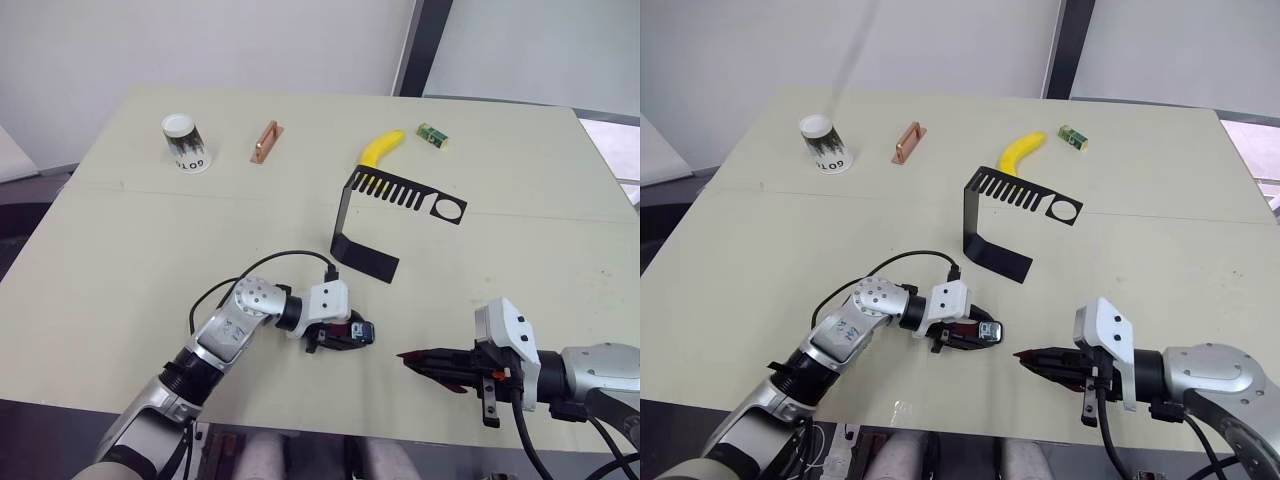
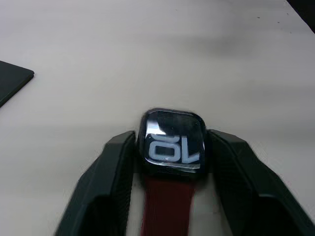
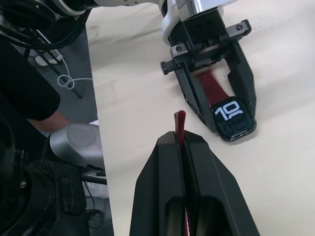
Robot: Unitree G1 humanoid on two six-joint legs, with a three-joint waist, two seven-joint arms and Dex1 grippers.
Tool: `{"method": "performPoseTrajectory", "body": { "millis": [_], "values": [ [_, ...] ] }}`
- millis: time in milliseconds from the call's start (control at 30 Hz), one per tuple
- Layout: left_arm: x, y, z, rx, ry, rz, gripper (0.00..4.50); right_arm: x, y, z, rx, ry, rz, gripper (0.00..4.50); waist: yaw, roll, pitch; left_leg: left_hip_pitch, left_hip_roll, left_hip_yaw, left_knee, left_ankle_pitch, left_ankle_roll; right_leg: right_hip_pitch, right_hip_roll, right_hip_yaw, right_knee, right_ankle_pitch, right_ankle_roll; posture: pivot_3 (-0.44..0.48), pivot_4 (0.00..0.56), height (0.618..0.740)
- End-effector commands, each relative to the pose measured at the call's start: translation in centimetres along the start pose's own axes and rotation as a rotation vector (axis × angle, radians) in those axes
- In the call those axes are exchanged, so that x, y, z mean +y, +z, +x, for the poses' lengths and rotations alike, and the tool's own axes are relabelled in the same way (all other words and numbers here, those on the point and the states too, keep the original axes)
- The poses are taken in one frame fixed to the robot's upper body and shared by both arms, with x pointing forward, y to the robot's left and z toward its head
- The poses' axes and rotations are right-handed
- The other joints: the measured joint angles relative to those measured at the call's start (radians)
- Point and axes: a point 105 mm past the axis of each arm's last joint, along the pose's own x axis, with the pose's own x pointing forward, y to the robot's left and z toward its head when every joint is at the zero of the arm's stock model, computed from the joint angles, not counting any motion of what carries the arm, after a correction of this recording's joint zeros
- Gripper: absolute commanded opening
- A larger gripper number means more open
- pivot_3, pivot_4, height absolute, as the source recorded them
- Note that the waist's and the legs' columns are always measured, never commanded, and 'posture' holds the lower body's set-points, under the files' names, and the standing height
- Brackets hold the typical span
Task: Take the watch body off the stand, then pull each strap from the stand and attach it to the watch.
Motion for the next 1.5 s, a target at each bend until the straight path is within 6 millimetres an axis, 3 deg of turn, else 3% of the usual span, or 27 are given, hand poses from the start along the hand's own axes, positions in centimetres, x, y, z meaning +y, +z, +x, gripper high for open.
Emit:
{"method": "performPoseTrajectory", "body": {
  "millis": [33,200,333,533,933,1500],
  "values": [
    [0.2,0.0,-0.3,-0.005,0.014,-0.038,1.59,-0.1,0.7,0.0,-0.023,-0.003,-0.065,0.00,-0.001,0.000,0.000,0.000,0.000,0.000,0.000,0.000,0.000,0.000,0.000,0.000,0.000,0.000,0.000,0.000,0.150,0.740],
    [2.3,2.1,-2.9,-0.118,0.032,-0.335,1.59,-1.6,2.8,0.5,-0.034,-0.062,-0.277,0.00,-0.005,0.000,0.000,0.000,0.000,0.000,0.005,0.000,0.000,-0.001,0.001,0.000,0.005,0.000,0.000,0.000,0.150,0.740],
    [2.6,3.4,-4.6,-0.212,-0.032,-0.613,1.59,-2.4,3.9,1.0,-0.029,-0.106,-0.453,0.00,-0.004,0.000,0.000,-0.001,0.000,-0.001,0.007,0.000,0.000,-0.002,0.000,0.000,0.009,0.000,0.000,0.000,0.150,0.740],
    [2.4,4.1,-6.1,-0.283,-0.096,-0.816,1.59,-3.1,5.1,2.1,-0.032,-0.172,-0.684,0.00,-0.005,0.000,0.000,-0.002,0.000,-0.001,0.008,0.000,0.000,-0.002,0.000,0.000,0.011,0.000,0.000,0.000,0.150,0.740],
    [2.7,5.3,-6.4,-0.333,-0.142,-0.880,1.59,-4.1,5.3,3.5,-0.016,-0.235,-0.791,0.00,-0.006,0.000,0.000,-0.002,0.000,-0.002,0.010,0.000,0.000,-0.003,0.000,0.000,0.013,0.000,0.000,0.000,0.150,0.740],
    [2.9,4.7,-6.6,-0.350,-0.145,-0.901,1.59,-4.5,5.3,3.3,-0.001,-0.272,-0.815,0.00,-0.006,0.000,0.000,-0.001,0.000,-0.002,0.010,0.000,0.000,-0.003,0.000,0.000,0.014,0.000,0.000,0.000,0.150,0.740]
  ]
}}
